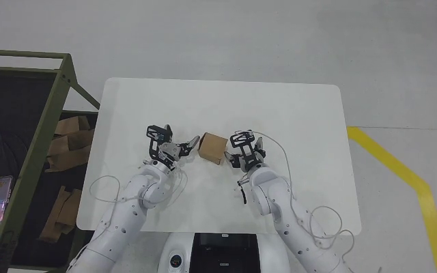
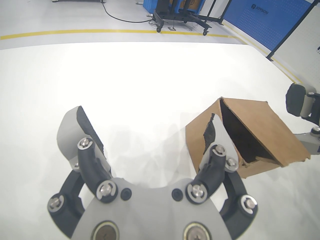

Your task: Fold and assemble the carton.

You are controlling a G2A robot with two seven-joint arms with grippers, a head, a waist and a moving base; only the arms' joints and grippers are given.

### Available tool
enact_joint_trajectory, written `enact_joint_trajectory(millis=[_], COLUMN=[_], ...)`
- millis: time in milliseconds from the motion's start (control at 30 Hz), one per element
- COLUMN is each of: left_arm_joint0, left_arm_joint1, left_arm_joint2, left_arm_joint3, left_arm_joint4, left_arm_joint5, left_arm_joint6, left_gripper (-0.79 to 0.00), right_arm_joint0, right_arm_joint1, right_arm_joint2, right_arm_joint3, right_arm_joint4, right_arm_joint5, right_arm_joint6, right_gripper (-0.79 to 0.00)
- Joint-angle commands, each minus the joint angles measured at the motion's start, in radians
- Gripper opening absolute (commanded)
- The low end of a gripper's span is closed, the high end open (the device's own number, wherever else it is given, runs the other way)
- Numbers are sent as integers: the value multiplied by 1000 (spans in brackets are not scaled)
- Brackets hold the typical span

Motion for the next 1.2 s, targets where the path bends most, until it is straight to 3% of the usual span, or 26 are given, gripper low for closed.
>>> enact_joint_trajectory(millis=[0,67,100,167,233,300,633,1167], left_arm_joint0=[-5,-9,-10,-12,-13,-11,-12,-24], left_arm_joint1=[-2,-4,-6,-8,-8,-9,-9,-14], left_arm_joint2=[1,2,2,0,-4,-6,4,35], left_arm_joint3=[5,8,9,12,13,11,4,31], left_arm_joint4=[-1,-6,-14,-29,-27,-24,48,130], left_arm_joint5=[1,1,-1,-11,-15,-19,-70,-147], left_arm_joint6=[0,5,9,12,13,15,-15,53], left_gripper=[0,0,-37,-400,-551,-785,-785,-785], right_arm_joint0=[-1,-1,-2,-2,-3,-4,-7,3], right_arm_joint1=[-1,-1,-2,-2,-3,-4,-8,-17], right_arm_joint2=[2,3,4,5,7,8,14,10], right_arm_joint3=[0,0,0,0,-1,-1,2,22], right_arm_joint4=[-1,-3,-1,-1,-1,-2,-1,1], right_arm_joint5=[-2,-5,-4,-5,-4,-5,-1,-11], right_arm_joint6=[0,1,2,3,2,2,0,0], right_gripper=[0,0,0,0,0,0,0,0])
